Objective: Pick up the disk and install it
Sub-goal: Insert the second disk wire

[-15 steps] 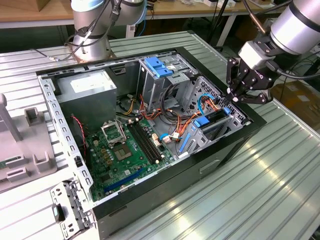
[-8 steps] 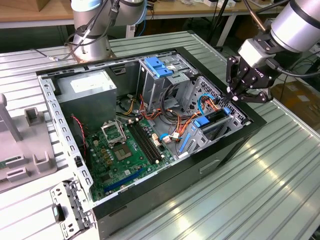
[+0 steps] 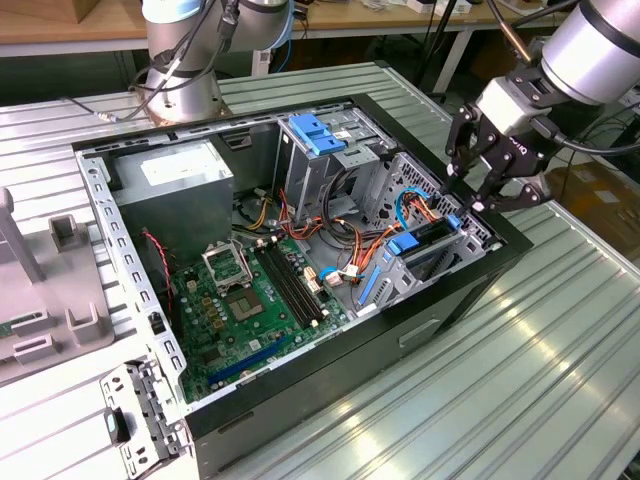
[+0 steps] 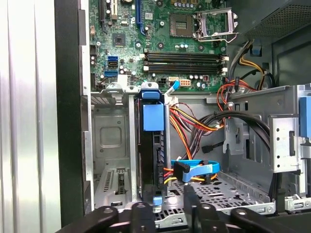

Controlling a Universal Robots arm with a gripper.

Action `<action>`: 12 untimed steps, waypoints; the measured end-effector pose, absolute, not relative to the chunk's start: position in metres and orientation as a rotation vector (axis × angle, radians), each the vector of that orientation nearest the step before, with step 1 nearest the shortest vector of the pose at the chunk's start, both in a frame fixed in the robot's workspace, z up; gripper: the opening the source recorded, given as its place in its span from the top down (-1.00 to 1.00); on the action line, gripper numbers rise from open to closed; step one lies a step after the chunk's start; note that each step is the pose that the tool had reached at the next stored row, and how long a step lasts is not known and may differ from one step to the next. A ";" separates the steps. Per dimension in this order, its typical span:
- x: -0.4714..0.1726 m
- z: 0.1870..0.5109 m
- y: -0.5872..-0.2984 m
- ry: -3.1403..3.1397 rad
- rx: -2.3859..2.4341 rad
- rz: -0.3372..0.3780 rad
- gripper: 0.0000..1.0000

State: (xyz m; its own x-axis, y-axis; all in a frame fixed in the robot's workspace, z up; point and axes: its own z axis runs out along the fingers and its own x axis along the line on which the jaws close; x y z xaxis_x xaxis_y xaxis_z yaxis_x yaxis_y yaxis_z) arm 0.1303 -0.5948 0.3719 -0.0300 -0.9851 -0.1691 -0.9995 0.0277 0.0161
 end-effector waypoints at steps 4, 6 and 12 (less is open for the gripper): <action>0.128 0.372 -0.595 2.170 -2.107 0.197 0.04; 0.124 0.372 -0.594 2.169 -2.107 0.198 0.04; 0.113 0.368 -0.592 2.169 -2.106 0.199 0.04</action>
